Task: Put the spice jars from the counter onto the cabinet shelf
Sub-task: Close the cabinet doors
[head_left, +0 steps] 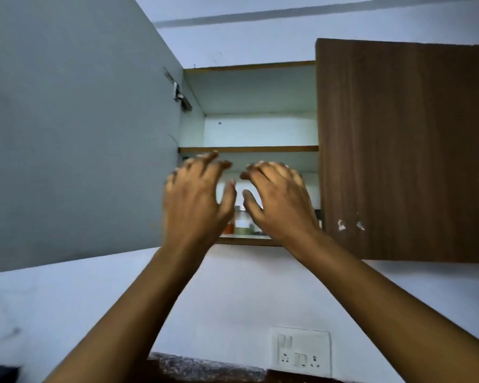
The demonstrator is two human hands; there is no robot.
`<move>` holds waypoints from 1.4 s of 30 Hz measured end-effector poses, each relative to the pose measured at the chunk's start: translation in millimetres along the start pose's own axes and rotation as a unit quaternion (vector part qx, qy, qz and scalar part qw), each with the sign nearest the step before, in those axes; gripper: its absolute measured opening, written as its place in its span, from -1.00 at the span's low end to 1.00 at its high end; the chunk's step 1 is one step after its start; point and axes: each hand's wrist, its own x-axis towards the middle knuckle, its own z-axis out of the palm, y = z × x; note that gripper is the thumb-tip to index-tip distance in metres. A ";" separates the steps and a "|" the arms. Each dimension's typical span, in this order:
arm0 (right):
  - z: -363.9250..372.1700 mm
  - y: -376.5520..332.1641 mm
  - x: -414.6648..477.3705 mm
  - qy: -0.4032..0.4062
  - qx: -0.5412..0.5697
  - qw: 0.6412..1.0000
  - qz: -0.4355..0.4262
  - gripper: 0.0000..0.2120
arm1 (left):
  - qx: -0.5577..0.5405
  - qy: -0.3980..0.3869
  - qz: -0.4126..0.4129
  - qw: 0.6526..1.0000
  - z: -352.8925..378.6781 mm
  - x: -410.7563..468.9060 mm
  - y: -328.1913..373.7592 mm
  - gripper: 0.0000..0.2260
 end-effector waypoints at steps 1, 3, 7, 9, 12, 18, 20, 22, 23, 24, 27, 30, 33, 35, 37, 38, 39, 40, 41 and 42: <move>-2.7 -21.3 14.9 0.013 0.019 1.000 -0.013 -0.71 | 0.013 0.029 -0.016 0.999 -22.1 5.7 -13.3 -0.69; -2.5 -66.4 44.2 0.038 0.060 0.997 -0.035 -0.73 | 0.043 0.079 -0.047 0.995 -67.0 15.4 -41.8 -0.70; 10.6 -151.3 89.4 0.065 0.119 0.987 -0.088 -0.72 | 0.103 0.137 -0.110 0.979 -131.3 20.3 -99.7 -0.66; 16.5 -189.6 111.4 0.065 0.133 0.983 -0.109 -0.69 | 0.129 0.125 -0.149 0.972 -150.0 18.4 -129.8 -0.60; 26.3 -235.6 140.6 -0.018 0.117 0.982 -0.145 -0.59 | 0.115 0.047 -0.226 0.966 -160.5 17.5 -169.2 -0.50; 49.3 -272.8 173.4 -0.101 0.020 0.977 -0.186 -0.62 | -0.129 -0.058 -0.321 0.937 -159.4 8.6 -206.5 -0.61; 48.8 -268.6 174.0 -0.088 -0.003 0.977 -0.194 -0.63 | -0.176 -0.043 -0.314 0.932 -159.3 5.0 -208.0 -0.68; 42.5 -258.9 170.9 -0.074 -0.020 0.977 -0.201 -0.64 | -0.225 -0.038 -0.284 0.931 -158.6 0.6 -205.3 -0.74; 38.2 -251.6 168.0 -0.066 -0.028 0.977 -0.203 -0.65 | -0.252 -0.039 -0.263 0.930 -157.1 -1.9 -200.9 -0.72; 34.2 -243.1 165.0 -0.055 -0.028 0.977 -0.203 -0.65 | -0.278 -0.044 -0.239 0.929 -155.5 -4.0 -195.5 -0.68; 19.6 -207.6 150.5 -0.002 -0.009 0.981 -0.196 -0.66 | -0.356 -0.073 -0.166 0.917 -141.1 -8.5 -170.7 -0.52; 5.2 -161.6 132.7 0.057 -0.014 0.978 -0.202 -0.72 | -0.397 -0.110 -0.100 0.906 -114.2 -8.6 -137.3 -0.40; -11.1 -116.4 111.8 0.065 -0.044 0.977 -0.198 -0.71 | -0.435 -0.134 -0.068 0.888 -81.5 -9.8 -101.8 -0.38; -20.6 -86.7 96.7 0.062 -0.067 0.977 -0.193 -0.70 | -0.450 -0.137 -0.058 0.881 -57.0 -10.7 -75.9 -0.34; -26.6 -59.5 82.8 0.050 -0.088 0.978 -0.184 -0.69 | -0.454 -0.129 -0.047 0.880 -31.6 -10.6 -53.3 -0.30; -28.5 -42.9 75.4 0.044 -0.100 0.978 -0.177 -0.69 | -0.448 -0.123 -0.040 0.884 -15.6 -11.1 -40.7 -0.29; -29.4 -27.0 69.1 0.042 -0.109 0.979 -0.170 -0.69 | -0.434 -0.116 -0.031 0.893 -0.4 -11.8 -29.7 -0.29; -29.3 -11.3 63.1 0.037 -0.116 0.979 -0.163 -0.69 | -0.415 -0.110 -0.023 0.903 14.4 -12.6 -19.4 -0.29; -28.3 4.1 56.6 0.032 -0.119 0.980 -0.155 -0.69 | -0.394 -0.106 -0.017 0.913 28.8 -13.6 -9.8 -0.29; -25.7 19.6 50.3 0.025 -0.119 0.981 -0.148 -0.69 | -0.372 -0.105 -0.011 0.922 42.3 -15.3 -1.4 -0.30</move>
